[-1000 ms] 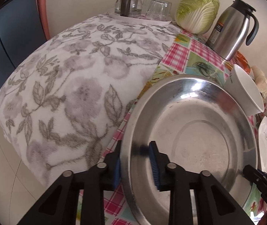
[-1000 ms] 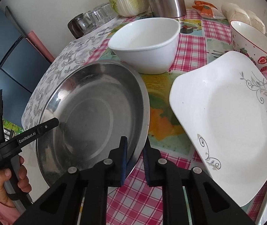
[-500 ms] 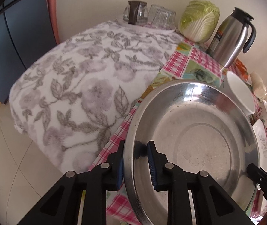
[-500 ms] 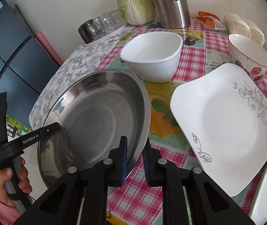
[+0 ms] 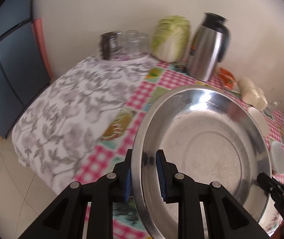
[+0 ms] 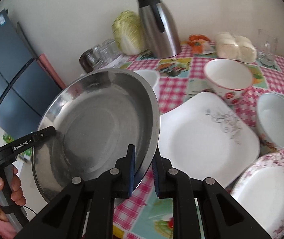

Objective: Organize plates and bowls
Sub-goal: 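Lift the steel basin with the right tool and tilt it upright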

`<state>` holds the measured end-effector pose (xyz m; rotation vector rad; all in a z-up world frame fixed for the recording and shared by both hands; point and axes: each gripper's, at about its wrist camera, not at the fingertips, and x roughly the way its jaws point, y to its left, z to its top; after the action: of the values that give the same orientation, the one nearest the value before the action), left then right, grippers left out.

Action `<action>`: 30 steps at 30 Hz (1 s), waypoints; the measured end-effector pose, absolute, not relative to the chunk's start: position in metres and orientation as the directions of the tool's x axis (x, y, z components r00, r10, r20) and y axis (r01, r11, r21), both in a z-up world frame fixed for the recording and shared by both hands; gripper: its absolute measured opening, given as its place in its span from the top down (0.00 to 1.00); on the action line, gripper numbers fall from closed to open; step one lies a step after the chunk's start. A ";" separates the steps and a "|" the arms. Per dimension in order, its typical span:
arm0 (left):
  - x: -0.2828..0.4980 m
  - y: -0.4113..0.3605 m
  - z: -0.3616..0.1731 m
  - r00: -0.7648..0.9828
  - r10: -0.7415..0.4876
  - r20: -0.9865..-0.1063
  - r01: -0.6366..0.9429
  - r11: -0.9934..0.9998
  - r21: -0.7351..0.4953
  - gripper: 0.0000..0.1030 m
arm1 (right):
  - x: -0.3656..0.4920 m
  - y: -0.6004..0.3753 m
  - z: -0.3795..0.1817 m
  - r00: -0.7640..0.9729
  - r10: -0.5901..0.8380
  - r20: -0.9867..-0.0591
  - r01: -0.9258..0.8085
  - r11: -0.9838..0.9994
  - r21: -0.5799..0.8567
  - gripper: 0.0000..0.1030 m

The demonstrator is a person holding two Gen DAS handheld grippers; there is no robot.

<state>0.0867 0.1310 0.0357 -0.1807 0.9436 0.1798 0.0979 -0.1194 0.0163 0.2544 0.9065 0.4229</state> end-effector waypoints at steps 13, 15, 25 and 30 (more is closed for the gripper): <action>0.117 0.047 0.044 0.559 -0.009 -0.829 -0.174 0.976 -0.127 0.76 | 0.100 -0.208 0.020 0.618 0.404 -0.675 -0.078 0.885 0.458 0.84; 0.120 0.041 0.042 0.552 -0.012 -0.834 -0.185 0.973 -0.136 0.76 | 0.101 -0.215 0.016 0.615 0.398 -0.681 -0.062 0.885 0.461 0.83; 0.130 0.022 0.006 0.469 -0.004 -0.883 -0.272 0.951 -0.149 0.73 | 0.105 -0.234 -0.008 0.581 0.356 -0.732 0.000 0.899 0.438 0.83; 0.133 0.021 -0.013 0.423 0.007 -0.906 -0.340 0.928 -0.152 0.73 | 0.108 -0.237 -0.014 0.577 0.334 -0.746 0.018 0.907 0.420 0.83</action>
<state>0.1327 0.0208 -0.0134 -0.3359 1.1181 0.2222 0.1081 -0.2366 -0.0145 0.4083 0.9446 0.1910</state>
